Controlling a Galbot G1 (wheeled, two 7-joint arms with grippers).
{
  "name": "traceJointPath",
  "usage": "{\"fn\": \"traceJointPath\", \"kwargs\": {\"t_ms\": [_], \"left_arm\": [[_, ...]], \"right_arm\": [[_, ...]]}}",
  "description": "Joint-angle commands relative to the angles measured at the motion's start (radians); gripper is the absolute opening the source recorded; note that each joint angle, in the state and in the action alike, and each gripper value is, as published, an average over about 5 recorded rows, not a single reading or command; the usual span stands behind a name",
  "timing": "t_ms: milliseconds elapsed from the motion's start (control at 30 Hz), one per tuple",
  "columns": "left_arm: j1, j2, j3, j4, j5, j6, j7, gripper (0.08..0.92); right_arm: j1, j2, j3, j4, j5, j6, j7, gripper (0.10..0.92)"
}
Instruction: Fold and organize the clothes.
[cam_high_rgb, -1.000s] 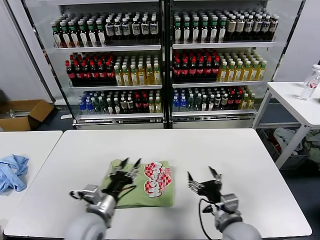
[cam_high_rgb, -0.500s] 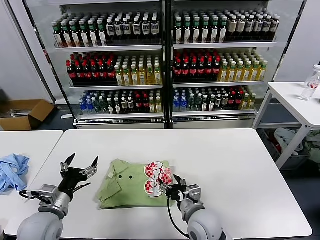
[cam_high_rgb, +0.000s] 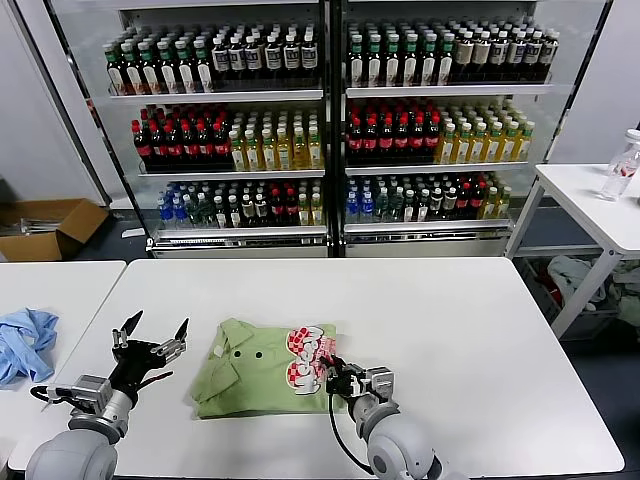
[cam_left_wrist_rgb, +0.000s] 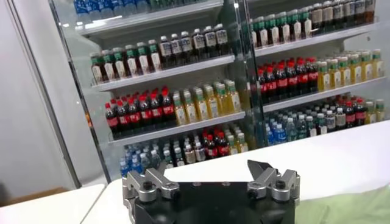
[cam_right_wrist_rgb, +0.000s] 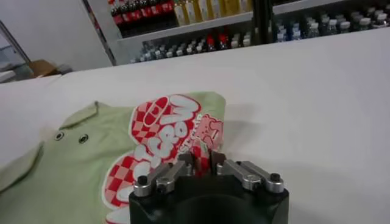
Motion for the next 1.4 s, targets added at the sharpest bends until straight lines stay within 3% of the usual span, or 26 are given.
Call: {"fn": "traceJointPath", "kwargs": {"t_ms": [33, 200, 567, 933, 1167, 1400], "left_arm": [[0.004, 0.005, -0.013, 0.022, 0.015, -0.013, 0.01, 0.823], [-0.001, 0.003, -0.01, 0.028, 0.017, -0.018, 0.01, 0.823], [-0.041, -0.018, 0.036, 0.082, 0.021, -0.153, 0.019, 0.823], [-0.024, -0.045, 0.042, 0.076, 0.142, -0.324, 0.096, 0.823], [-0.04, -0.079, 0.057, 0.061, 0.17, -0.357, 0.101, 0.823], [-0.094, -0.067, 0.073, 0.16, 0.197, -0.427, 0.115, 0.823]], "right_arm": [[-0.002, -0.04, 0.097, 0.141, 0.002, 0.01, -0.008, 0.206], [-0.069, -0.112, 0.183, 0.204, -0.021, -0.028, -0.014, 0.109], [-0.134, -0.133, 0.266, 0.14, -0.156, -0.004, -0.067, 0.118], [-0.173, -0.143, 0.4, 0.233, -0.281, 0.141, -0.119, 0.396], [-0.185, -0.134, 0.385, 0.171, -0.481, 0.248, -0.18, 0.613], [-0.148, -0.152, 0.464, 0.096, -0.46, 0.27, -0.218, 0.797]]}}
